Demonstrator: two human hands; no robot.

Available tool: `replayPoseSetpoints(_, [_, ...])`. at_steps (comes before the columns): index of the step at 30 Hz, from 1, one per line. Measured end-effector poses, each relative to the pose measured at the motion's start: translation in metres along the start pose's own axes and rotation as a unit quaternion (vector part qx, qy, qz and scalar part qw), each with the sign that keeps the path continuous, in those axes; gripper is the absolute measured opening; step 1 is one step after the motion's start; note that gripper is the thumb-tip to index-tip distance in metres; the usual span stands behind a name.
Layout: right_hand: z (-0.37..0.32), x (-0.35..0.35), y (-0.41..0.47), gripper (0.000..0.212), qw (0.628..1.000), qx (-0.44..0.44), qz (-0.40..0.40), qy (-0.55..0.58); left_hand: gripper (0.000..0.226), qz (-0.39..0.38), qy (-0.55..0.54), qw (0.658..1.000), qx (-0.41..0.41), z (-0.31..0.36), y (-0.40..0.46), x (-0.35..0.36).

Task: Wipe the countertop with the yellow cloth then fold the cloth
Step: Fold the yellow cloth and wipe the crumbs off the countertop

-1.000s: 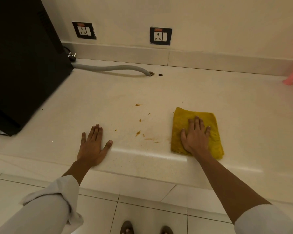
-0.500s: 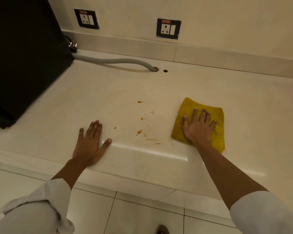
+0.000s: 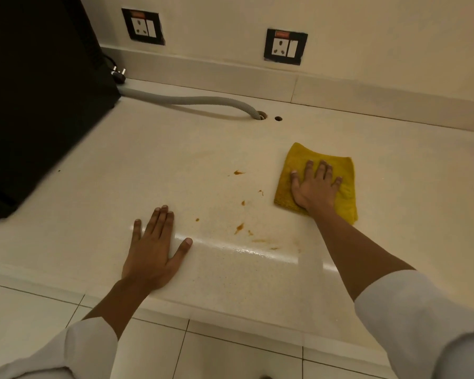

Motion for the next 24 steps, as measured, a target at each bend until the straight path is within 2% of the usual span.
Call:
replayPoseSetpoints(15, [-0.141, 0.059, 0.001, 0.076, 0.995, -0.094, -0.032, -0.009, 0.085, 0.001, -0.020, 1.000, 0.004, 0.000, 0.000, 0.000])
replayPoseSetpoints(24, [-0.197, 0.081, -0.027, 0.075, 0.993, -0.113, -0.039, -0.002, 0.092, 0.014, -0.050, 0.999, 0.010, 0.001, 0.000, -0.004])
Point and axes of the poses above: each hand's wrist, its own y-axis towards the middle knuckle, its own x-axis out of the palm, z = x × y, the point moved 8 cm from there along y, towards the middle knuckle, and after that the axes turned 14 degrees about y, right-handed, at the moved point
